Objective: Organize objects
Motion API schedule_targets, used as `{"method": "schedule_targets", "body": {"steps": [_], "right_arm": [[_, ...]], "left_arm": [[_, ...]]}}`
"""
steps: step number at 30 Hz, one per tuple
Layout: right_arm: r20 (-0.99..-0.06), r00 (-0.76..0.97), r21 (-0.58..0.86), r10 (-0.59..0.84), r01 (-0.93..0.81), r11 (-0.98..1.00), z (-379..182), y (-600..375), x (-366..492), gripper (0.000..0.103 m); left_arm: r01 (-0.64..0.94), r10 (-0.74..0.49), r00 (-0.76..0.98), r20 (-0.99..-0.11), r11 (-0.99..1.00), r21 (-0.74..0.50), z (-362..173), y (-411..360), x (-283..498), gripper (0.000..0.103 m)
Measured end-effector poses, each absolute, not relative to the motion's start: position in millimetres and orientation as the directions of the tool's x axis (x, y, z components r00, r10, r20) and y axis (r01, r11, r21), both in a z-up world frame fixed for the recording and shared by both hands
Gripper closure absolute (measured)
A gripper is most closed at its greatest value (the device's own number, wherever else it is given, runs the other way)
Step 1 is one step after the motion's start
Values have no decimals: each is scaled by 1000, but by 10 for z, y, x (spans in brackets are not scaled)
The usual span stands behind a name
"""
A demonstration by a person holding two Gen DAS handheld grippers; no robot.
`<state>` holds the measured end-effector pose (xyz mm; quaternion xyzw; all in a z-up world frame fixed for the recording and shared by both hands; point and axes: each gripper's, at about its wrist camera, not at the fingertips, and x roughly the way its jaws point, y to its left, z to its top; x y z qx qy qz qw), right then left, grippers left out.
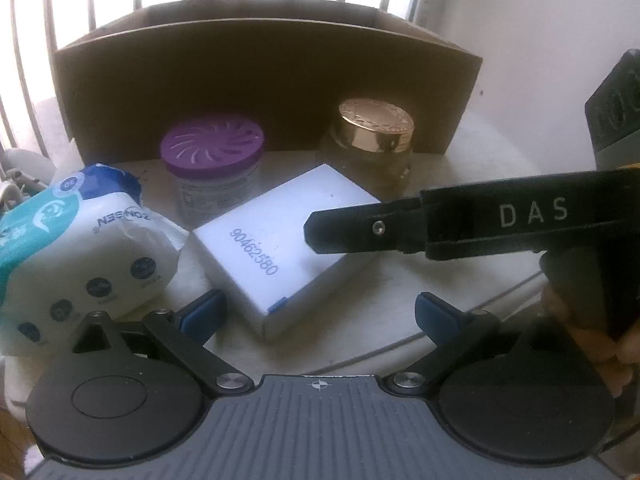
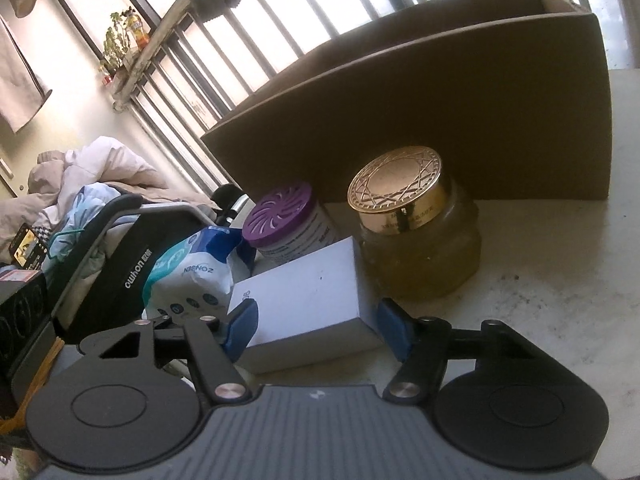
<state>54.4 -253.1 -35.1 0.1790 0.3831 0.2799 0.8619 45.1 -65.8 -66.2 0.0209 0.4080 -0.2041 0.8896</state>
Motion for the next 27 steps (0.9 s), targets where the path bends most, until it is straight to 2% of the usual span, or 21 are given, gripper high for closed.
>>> {"method": "schedule_targets", "body": {"steps": [27], "right_arm": [[-566, 538, 568, 624, -294, 769, -352, -2729, 230, 35]], "left_arm": [[444, -387, 549, -741, 886, -134, -663, -787, 248, 0]]}}
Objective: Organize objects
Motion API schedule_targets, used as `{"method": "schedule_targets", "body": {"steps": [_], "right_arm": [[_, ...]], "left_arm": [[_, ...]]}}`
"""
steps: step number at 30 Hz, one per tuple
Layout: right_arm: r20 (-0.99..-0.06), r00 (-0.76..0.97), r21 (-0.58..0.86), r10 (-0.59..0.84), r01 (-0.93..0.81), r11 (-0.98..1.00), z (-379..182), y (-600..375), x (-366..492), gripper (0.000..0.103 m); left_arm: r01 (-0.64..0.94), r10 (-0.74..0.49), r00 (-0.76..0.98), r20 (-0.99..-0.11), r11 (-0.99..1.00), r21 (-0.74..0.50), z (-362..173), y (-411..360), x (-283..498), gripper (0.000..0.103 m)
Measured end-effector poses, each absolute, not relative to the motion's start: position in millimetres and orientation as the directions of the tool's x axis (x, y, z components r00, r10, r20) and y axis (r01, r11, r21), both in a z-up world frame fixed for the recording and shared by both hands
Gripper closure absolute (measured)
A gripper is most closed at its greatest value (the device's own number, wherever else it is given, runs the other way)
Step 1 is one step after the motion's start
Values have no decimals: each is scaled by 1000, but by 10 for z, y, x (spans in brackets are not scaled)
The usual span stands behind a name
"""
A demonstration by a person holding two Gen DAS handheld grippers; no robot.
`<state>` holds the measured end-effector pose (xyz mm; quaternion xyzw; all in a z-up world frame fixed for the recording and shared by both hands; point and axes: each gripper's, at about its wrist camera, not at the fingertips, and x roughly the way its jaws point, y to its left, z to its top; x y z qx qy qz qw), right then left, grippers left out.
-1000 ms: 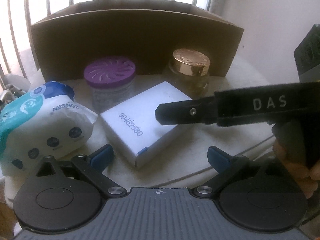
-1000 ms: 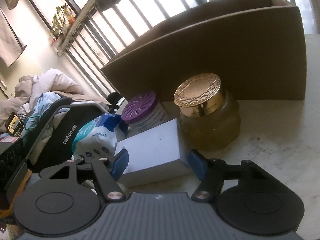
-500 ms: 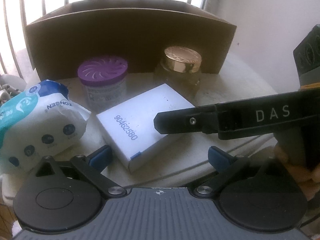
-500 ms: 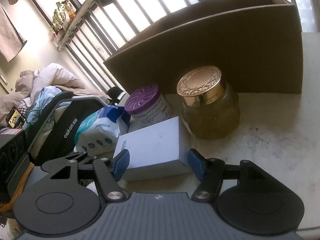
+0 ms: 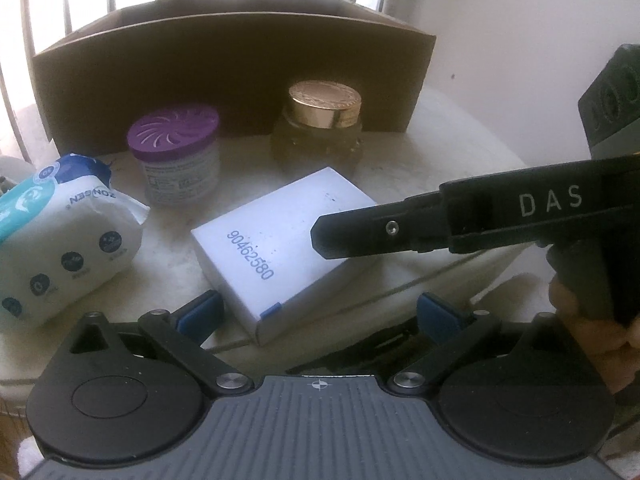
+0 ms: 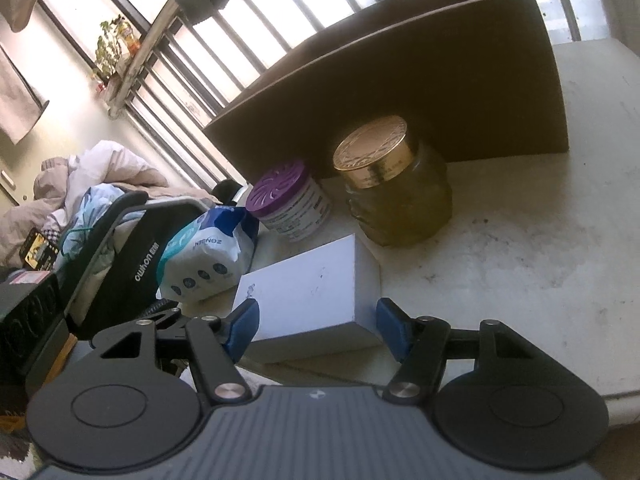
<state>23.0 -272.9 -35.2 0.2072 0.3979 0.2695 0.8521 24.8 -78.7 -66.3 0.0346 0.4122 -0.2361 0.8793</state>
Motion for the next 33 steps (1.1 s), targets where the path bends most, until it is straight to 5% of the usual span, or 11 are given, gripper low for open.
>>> {"method": "schedule_targets", "body": {"steps": [33], "right_arm": [[-540, 568, 607, 621, -249, 755, -439, -2709, 354, 31]], "left_arm": [[446, -379, 606, -699, 890, -96, -752, -859, 453, 0]]}}
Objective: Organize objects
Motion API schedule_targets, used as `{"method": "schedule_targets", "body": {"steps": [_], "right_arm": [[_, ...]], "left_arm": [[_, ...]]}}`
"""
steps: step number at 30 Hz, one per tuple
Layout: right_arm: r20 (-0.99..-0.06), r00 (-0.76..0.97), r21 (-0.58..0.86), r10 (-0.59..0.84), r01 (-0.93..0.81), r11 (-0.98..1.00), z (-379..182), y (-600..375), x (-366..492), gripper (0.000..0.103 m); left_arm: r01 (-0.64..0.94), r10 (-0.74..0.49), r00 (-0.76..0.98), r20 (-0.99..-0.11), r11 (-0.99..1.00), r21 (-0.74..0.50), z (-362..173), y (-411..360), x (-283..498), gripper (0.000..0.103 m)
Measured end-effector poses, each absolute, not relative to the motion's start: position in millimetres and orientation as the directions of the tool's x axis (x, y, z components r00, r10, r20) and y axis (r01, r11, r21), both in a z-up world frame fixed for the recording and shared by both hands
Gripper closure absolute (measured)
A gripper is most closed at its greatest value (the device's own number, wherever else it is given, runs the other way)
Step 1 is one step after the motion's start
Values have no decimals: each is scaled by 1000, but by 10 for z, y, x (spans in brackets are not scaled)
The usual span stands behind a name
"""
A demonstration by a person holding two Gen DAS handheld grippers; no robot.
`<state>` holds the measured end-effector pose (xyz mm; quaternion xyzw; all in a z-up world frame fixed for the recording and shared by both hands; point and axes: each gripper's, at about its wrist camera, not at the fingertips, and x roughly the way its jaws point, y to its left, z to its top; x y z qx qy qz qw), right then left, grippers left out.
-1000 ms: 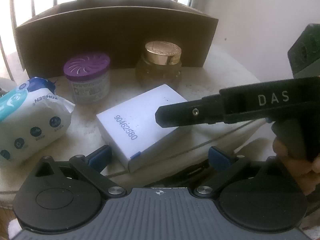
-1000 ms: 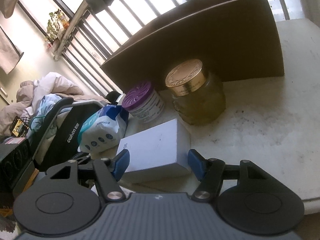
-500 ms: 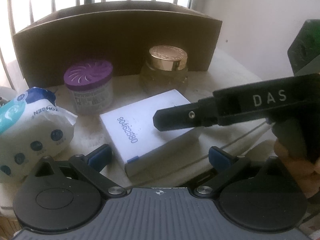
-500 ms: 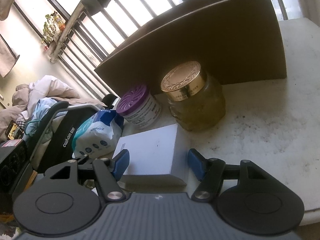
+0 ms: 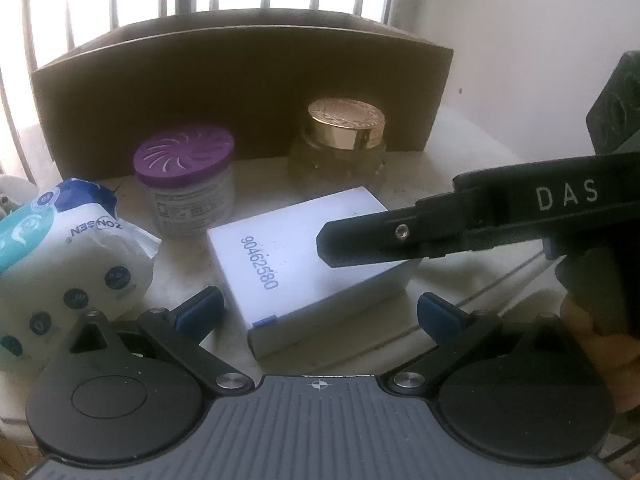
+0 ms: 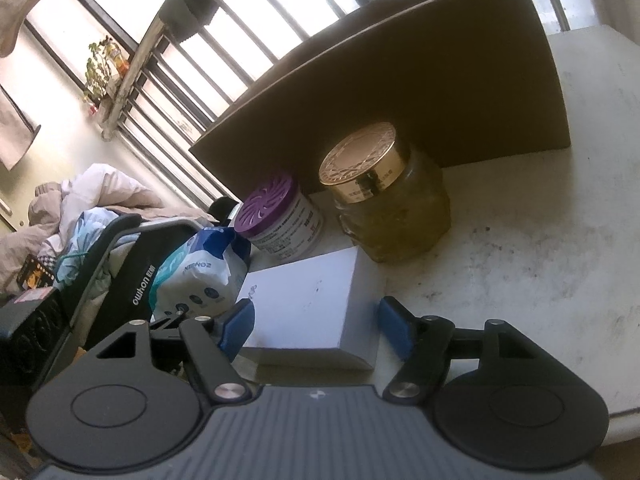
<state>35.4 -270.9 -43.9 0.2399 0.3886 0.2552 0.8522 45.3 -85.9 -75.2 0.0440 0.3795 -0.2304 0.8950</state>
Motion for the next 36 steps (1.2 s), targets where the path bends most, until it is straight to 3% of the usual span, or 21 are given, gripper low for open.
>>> {"method": "schedule_targets", "body": {"steps": [21, 27, 32, 34, 36], "right_arm": [[-541, 571, 593, 617, -261, 762, -422, -2686, 327, 30], [-544, 599, 556, 588, -268, 787, -379, -2707, 285, 33], [-546, 599, 555, 586, -265, 788, -398, -2724, 284, 42], [-551, 590, 559, 591, -265, 785, -420, -2717, 296, 44], [-548, 587, 563, 596, -268, 782, -428, -2714, 302, 45]], "left_arm": [[467, -443, 617, -650, 871, -150, -818, -806, 463, 0], [439, -390, 641, -662, 893, -101, -809, -711, 381, 1], [415, -348, 660, -666, 908, -63, -808, -729, 351, 8], [404, -332, 671, -664, 913, -48, -794, -734, 338, 21], [397, -324, 674, -663, 917, -44, -778, -736, 333, 25]]}}
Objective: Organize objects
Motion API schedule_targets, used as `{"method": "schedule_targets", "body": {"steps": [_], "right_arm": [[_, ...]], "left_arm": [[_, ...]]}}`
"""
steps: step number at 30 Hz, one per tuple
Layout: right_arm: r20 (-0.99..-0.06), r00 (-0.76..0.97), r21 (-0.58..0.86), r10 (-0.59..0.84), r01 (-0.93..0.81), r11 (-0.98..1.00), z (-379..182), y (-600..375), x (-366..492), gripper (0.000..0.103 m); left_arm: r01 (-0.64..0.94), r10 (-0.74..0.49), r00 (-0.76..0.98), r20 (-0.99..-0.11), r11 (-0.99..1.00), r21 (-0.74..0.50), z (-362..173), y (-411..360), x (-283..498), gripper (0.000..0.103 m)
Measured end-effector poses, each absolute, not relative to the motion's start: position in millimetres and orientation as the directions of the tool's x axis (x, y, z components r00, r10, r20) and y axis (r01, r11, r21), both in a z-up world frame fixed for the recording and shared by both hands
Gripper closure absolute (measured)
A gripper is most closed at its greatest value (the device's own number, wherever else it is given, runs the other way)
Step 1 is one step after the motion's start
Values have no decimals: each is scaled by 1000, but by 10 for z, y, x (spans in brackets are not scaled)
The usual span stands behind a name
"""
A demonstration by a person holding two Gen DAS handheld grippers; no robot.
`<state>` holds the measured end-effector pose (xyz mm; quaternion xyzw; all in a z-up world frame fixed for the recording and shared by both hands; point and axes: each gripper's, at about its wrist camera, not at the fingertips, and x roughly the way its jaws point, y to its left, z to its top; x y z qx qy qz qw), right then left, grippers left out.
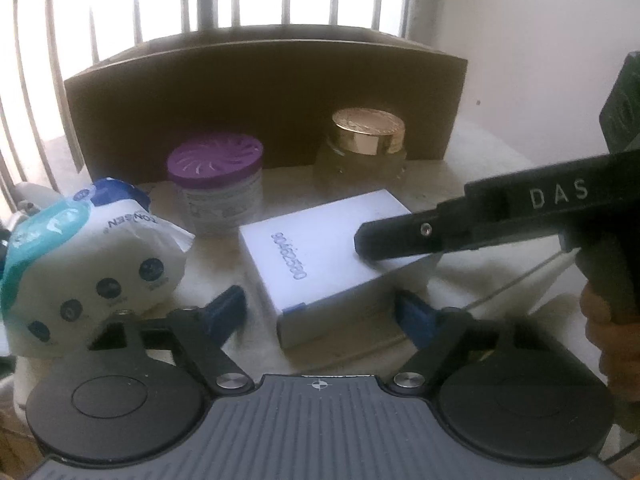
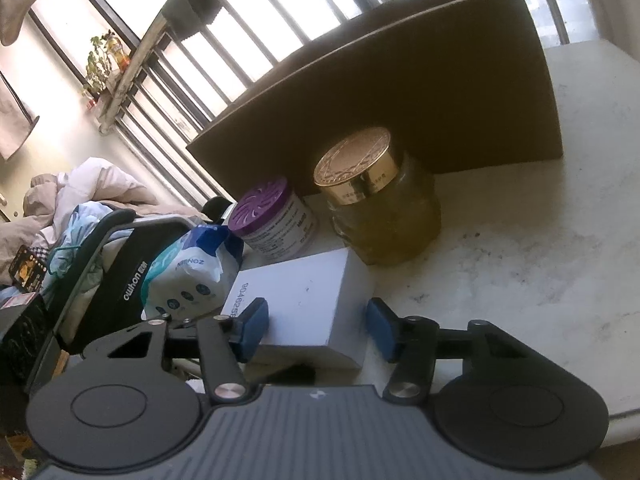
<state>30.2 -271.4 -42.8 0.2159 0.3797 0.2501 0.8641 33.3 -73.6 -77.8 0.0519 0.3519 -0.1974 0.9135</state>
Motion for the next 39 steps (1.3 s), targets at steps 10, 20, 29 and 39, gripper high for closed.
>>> {"method": "schedule_targets", "body": {"steps": [10, 20, 29, 39], "right_arm": [[-567, 571, 527, 594, -303, 794, -375, -2725, 204, 44], [-568, 570, 536, 594, -291, 792, -382, -2767, 165, 45], [-570, 571, 533, 590, -290, 795, -378, -2757, 174, 44], [-574, 581, 521, 578, -286, 804, -359, -2724, 142, 43]], "left_arm": [[423, -349, 647, -678, 904, -61, -724, -773, 178, 28], [430, -326, 640, -695, 903, -28, -738, -835, 163, 26], [424, -311, 653, -691, 906, -8, -756, -889, 192, 26], [413, -300, 657, -692, 911, -2, -739, -907, 172, 27]]}}
